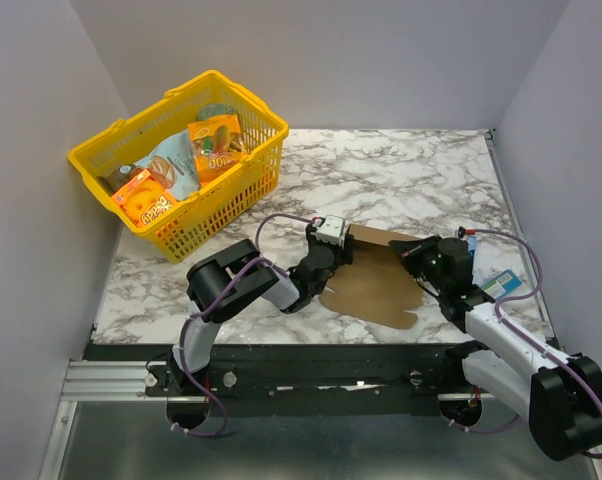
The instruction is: Fold the paper box
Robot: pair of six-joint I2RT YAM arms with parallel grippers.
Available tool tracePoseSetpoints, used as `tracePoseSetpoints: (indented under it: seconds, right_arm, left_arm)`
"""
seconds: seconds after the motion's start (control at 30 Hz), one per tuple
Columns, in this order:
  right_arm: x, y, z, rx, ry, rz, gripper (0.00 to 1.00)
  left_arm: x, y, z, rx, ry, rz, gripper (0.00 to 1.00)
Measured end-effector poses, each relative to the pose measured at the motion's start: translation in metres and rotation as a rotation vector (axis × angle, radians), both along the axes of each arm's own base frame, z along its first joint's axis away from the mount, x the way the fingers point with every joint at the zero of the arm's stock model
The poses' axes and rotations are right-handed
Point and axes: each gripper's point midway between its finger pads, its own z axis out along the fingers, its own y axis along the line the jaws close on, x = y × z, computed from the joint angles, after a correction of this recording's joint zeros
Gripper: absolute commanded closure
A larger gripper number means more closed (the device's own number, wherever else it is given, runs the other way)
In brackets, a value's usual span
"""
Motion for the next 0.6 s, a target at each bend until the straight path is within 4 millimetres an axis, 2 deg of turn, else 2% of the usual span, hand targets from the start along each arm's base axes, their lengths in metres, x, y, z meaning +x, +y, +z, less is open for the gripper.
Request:
tracePoseSetpoints:
  seconds: [0.27,0.6]
  right_arm:
    - [0.0,0.0,0.0,0.001,-0.001,0.0,1.0]
    - [0.001,-0.002,0.0,-0.002,-0.001,-0.012,1.0]
  left_arm:
    - [-0.001,-0.01,0.002,-0.004,-0.001,-0.028,0.5]
    - [0.001,-0.018,0.001,0.056,0.009,0.002,0.57]
